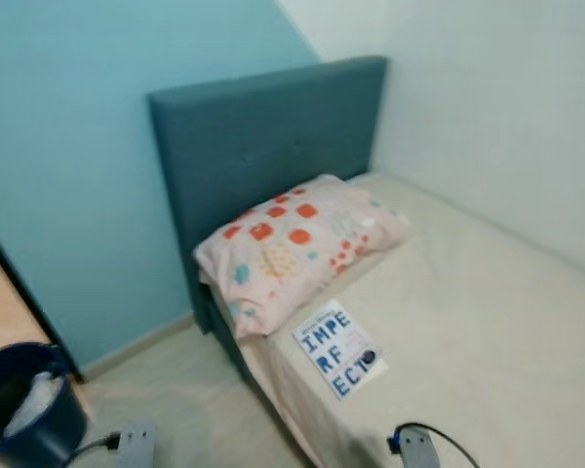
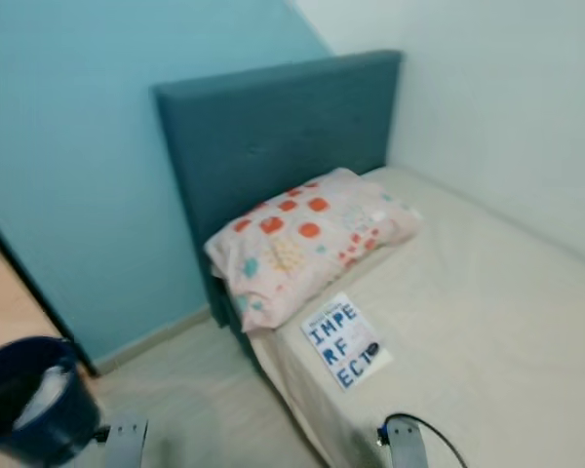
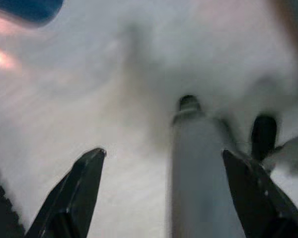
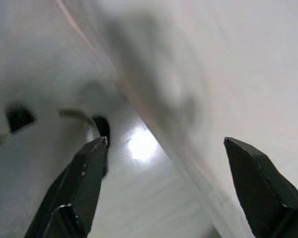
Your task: Clean up the room
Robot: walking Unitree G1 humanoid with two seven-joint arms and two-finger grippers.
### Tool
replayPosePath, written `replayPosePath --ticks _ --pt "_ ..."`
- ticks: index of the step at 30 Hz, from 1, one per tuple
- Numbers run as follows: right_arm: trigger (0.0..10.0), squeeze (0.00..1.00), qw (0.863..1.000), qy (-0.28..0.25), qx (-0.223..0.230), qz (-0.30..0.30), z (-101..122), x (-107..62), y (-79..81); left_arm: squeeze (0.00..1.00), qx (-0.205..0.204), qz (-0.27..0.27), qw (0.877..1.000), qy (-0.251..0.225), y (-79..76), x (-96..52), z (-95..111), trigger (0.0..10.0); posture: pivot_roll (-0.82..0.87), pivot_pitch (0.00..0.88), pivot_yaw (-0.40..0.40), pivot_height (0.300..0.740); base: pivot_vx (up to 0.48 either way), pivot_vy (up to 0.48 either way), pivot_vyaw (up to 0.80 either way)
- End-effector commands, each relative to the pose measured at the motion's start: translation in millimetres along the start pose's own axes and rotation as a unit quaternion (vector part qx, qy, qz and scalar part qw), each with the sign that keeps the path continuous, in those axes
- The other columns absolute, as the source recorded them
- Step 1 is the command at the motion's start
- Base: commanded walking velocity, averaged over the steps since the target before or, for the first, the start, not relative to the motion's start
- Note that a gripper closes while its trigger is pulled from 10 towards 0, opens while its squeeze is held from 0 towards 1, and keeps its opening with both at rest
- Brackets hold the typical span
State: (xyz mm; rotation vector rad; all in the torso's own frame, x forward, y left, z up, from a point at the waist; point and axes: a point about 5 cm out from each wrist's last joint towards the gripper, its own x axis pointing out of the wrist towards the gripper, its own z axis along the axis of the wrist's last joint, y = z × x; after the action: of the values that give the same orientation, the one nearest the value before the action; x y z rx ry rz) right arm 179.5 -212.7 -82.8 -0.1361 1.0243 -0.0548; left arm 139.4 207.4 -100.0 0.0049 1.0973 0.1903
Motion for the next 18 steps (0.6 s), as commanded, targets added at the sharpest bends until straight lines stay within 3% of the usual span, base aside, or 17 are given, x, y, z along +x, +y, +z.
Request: replayPosePath --ticks 1,8,18 --pt "10.0 0.0 1.0 0.016 -0.005 0.004 -10 -1.0 1.6 0.0 0.015 -0.003 1.0 0.005 1.2 -1.5 -9 10.0 -0.12 0.0 -0.023 0.684 -0.337 0.0 0.0" --pt "10.0 0.0 0.999 0.032 -0.002 0.005 -28 -4.0 3.2 0.0 0.026 -0.004 0.999 0.023 4.3 -6.2 -33 10.0 -0.12 0.008 -0.016 0.684 -0.34 0.0 0.0" --pt "10.0 0.0 0.999 0.036 -0.007 0.01 -31 -4.0 17.6 0.0 0.027 -0.004 0.999 0.018 13.3 -5.3 -27 10.0 -0.13 0.018 -0.016 0.684 -0.339 0.0 0.0"
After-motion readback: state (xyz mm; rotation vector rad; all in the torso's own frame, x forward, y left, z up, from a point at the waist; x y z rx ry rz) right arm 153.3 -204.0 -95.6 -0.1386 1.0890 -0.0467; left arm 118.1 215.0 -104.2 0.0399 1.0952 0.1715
